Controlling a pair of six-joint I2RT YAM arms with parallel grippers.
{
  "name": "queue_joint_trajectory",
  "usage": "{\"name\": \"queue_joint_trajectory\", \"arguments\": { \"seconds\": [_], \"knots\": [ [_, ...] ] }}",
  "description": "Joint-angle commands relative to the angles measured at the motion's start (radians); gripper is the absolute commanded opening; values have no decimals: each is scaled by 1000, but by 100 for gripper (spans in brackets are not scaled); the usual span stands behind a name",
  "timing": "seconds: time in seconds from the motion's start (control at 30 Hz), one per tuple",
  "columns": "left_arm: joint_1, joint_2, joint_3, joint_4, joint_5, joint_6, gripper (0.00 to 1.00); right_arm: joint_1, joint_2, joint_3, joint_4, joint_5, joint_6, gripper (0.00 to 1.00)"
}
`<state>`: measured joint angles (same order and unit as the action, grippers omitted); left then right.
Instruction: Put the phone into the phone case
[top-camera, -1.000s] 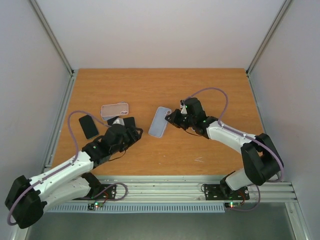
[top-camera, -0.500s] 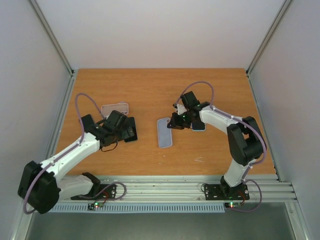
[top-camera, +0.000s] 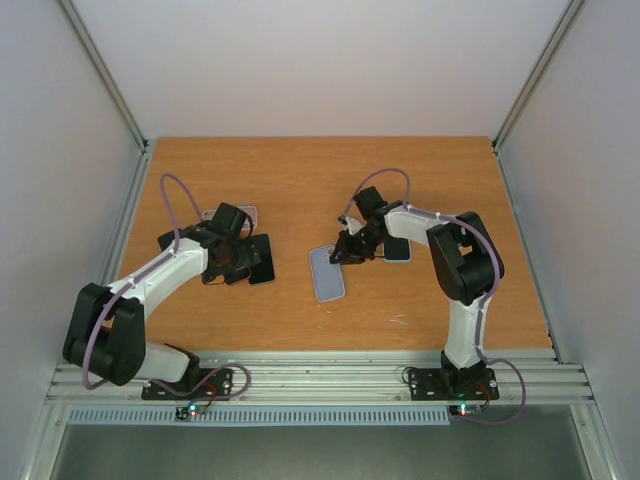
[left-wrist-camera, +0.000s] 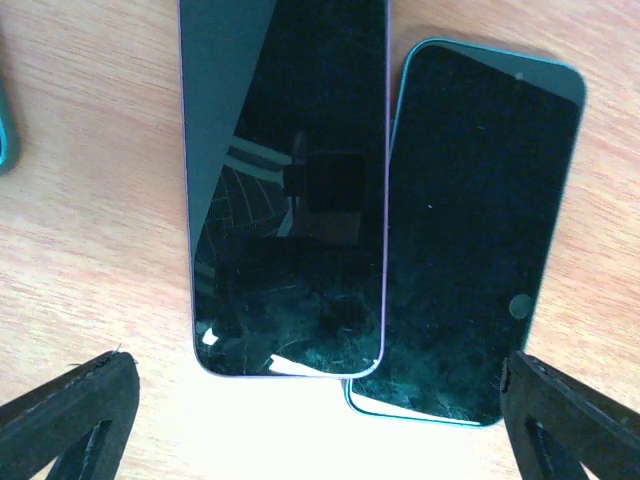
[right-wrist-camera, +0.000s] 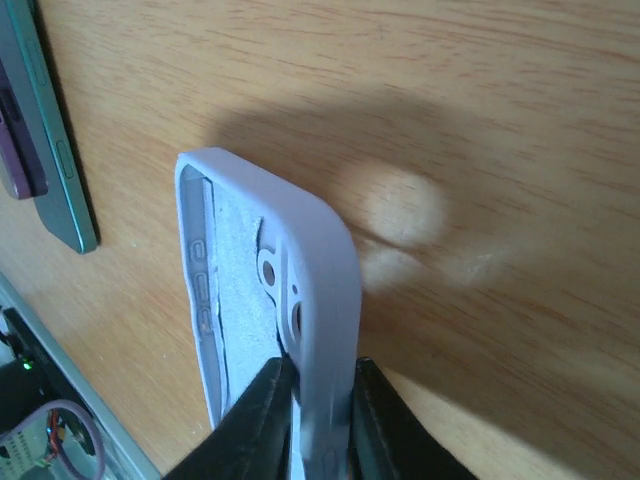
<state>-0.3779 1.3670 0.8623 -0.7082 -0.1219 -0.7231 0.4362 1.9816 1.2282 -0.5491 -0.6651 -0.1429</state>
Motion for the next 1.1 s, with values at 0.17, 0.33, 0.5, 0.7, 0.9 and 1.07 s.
{"name": "queue_joint_trajectory", "arguments": {
  "seconds": [0.17,0.33,0.5,0.7,0.9,1.07],
  "knots": [
    [70,104,52,40,70,64,99,-7,-78,3,-13,38,-32,41],
    [128,152,65,60,110,74,99,-7,-164,-50,-8,95,-29,64],
    [186,222,87,90,189,85,99,-5,-253,-125,34,148,-23,82],
    [235,290,124,101,228,108,99,-5,-306,-180,66,168,-32,98],
    [263,327,136,89,242,122,96,-5,-326,-197,72,191,-35,99],
    [263,347,129,82,258,128,91,-5,-329,-197,79,185,-33,98]
  ]
}}
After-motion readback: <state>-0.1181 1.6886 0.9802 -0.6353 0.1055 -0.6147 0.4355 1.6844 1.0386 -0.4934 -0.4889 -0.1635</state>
